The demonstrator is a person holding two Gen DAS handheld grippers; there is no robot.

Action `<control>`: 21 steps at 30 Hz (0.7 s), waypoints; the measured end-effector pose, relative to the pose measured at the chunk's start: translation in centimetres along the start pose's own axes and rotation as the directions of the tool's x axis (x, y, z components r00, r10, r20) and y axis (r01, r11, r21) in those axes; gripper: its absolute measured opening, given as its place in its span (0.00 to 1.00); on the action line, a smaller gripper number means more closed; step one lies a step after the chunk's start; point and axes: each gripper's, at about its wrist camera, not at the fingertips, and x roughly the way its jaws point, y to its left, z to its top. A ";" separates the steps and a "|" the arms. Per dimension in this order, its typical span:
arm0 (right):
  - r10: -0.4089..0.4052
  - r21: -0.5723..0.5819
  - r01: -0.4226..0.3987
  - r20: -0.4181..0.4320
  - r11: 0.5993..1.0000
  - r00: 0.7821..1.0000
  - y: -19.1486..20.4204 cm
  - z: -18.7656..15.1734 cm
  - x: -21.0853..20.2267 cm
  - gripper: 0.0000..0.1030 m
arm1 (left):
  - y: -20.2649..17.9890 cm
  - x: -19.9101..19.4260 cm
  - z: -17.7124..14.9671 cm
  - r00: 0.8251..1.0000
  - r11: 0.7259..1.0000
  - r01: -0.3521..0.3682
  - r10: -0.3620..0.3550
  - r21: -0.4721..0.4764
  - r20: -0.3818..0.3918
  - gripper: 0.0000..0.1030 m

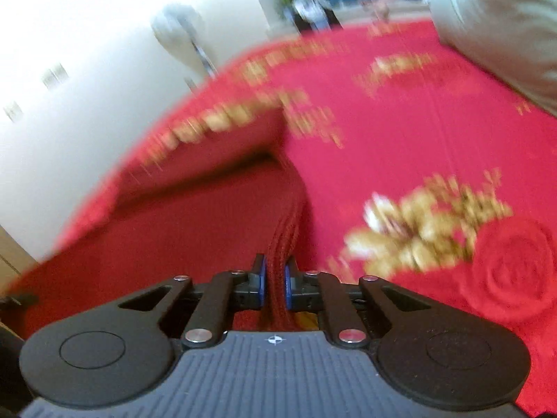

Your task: Fold small clothes

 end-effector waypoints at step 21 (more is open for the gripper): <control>0.101 0.209 -0.140 0.189 0.968 0.977 -3.9 3.7 -6.9 0.08 | 9.1 -2.7 5.5 0.977 0.936 0.210 -0.210 -0.281 0.032 0.11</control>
